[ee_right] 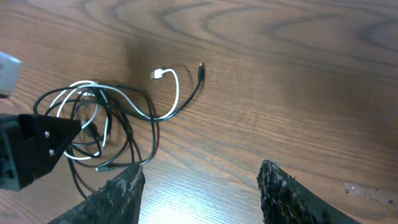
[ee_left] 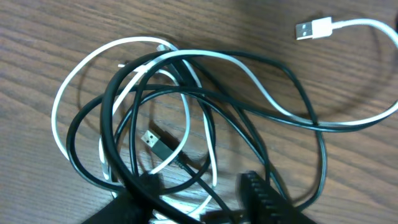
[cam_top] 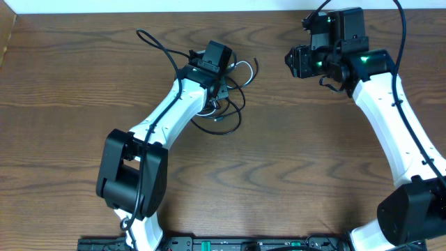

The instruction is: Untangle cables

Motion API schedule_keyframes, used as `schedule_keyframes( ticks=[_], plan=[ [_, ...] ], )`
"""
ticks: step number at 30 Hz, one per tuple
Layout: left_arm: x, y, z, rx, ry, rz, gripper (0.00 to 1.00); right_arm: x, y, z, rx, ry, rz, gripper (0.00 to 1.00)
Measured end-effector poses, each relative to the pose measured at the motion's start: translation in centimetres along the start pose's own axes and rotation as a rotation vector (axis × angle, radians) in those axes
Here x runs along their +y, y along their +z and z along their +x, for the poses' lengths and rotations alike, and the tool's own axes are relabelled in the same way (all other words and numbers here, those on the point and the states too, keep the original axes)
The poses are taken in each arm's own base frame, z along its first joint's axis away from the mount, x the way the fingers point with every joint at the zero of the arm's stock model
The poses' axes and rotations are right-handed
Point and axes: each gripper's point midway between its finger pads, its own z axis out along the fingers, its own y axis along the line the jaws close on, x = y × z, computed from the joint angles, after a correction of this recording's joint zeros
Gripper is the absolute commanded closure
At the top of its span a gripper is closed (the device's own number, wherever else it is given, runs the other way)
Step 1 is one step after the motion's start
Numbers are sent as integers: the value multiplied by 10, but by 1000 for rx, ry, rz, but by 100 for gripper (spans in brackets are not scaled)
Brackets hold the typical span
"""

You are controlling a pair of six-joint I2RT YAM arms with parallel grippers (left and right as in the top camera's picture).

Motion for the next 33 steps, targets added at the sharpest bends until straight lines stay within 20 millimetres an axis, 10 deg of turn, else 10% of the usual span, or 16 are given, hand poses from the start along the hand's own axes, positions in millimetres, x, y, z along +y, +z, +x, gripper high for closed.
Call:
schedule_keyframes(
  ticks=[20, 33],
  plan=[
    [0, 3, -1, -7, -46, -2, 92, 3, 1, 4, 16, -2, -3, 43],
    [-1, 1, -3, -13, 14, 3, 92, 4, 0, -8, -33, -16, -8, 41]
  ],
)
